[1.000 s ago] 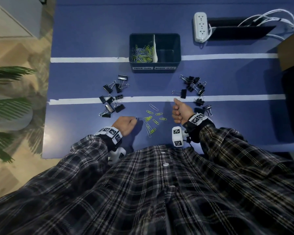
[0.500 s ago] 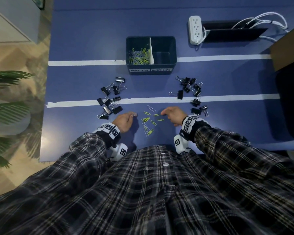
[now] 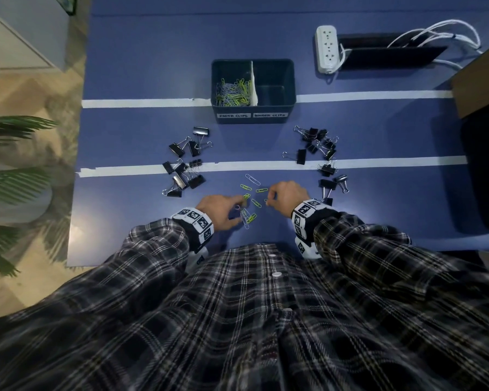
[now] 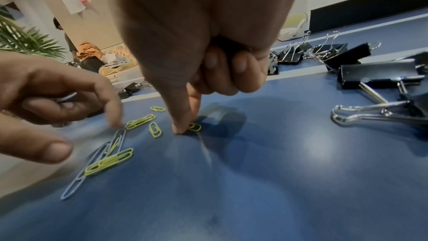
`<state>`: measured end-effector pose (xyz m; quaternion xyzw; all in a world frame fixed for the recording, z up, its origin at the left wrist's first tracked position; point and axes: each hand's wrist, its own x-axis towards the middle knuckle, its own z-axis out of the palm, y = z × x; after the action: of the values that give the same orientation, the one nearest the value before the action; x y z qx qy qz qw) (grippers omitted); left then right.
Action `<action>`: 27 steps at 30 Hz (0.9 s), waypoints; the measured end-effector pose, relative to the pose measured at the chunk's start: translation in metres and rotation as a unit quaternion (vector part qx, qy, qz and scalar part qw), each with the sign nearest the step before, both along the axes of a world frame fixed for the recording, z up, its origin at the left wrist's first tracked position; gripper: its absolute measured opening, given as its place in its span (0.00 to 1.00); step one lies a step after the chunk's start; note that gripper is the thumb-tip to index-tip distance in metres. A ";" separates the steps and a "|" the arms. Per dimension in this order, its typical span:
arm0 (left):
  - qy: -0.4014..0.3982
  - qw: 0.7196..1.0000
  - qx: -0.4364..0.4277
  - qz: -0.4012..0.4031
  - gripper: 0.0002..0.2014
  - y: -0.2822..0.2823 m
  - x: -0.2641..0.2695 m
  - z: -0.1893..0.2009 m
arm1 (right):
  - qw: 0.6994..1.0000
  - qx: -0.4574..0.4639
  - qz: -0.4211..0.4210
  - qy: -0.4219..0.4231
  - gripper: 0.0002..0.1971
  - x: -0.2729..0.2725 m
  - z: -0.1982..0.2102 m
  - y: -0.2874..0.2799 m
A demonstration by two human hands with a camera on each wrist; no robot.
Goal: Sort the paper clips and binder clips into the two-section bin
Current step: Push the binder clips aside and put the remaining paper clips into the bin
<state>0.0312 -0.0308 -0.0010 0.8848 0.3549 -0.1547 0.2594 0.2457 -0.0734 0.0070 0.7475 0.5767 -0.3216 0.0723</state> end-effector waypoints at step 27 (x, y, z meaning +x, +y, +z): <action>0.039 0.999 0.008 -0.021 0.13 -0.004 0.000 -0.007 | 0.995 -0.019 -0.025 0.099 0.08 0.039 -0.007 -0.020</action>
<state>0.0314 -0.0349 -0.0082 0.8873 0.3476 -0.1918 0.2346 0.2851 -0.0931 0.0004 0.7246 0.5561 -0.4066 0.0217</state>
